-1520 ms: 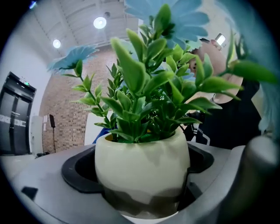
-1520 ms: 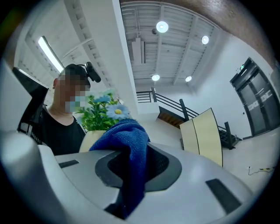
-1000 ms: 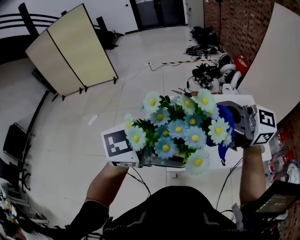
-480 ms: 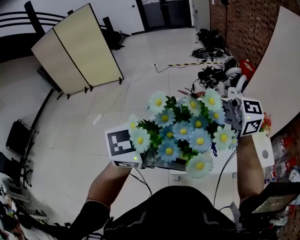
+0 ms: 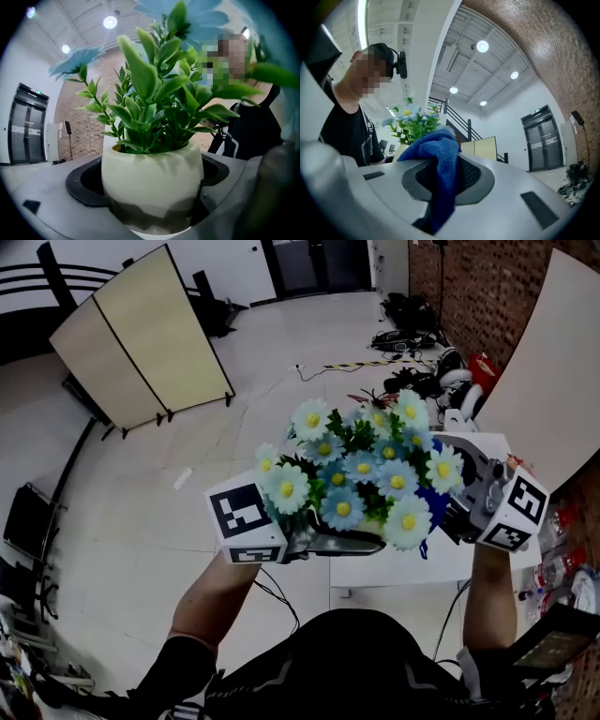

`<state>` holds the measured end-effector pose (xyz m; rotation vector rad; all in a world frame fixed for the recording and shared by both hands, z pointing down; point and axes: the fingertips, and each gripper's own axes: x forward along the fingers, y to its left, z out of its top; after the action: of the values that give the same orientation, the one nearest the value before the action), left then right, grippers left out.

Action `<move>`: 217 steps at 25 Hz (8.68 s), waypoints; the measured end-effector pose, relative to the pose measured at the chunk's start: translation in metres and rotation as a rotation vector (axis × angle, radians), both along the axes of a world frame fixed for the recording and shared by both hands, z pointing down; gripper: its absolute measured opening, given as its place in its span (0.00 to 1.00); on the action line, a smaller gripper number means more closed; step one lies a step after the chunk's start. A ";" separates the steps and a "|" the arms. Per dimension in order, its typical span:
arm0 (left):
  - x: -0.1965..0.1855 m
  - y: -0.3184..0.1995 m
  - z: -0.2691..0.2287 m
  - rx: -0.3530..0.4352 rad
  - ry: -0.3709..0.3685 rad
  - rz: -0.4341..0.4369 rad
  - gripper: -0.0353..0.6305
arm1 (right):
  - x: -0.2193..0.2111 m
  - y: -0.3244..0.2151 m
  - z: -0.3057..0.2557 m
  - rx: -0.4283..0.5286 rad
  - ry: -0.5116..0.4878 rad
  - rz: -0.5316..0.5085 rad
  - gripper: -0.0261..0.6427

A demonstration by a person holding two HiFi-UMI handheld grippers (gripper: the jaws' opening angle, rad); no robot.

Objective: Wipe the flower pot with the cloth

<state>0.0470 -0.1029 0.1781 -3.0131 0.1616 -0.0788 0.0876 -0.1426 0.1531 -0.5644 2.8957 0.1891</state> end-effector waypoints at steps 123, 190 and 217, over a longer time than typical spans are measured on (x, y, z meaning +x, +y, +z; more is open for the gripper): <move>0.009 -0.081 -0.004 -0.179 0.171 -0.351 0.90 | -0.057 -0.031 0.087 -0.435 -0.350 0.389 0.11; -0.003 -0.095 0.392 -0.142 -0.122 -0.263 0.90 | 0.094 -0.030 0.199 -0.220 0.042 0.688 0.11; -0.012 -0.093 0.515 -0.078 -0.233 -0.222 0.91 | 0.077 -0.052 0.289 -0.291 0.110 0.669 0.11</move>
<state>0.0355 -0.1964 0.6927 -3.0178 0.4776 -0.4645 0.1646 -0.1951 0.4416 -1.6044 2.7308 -0.1227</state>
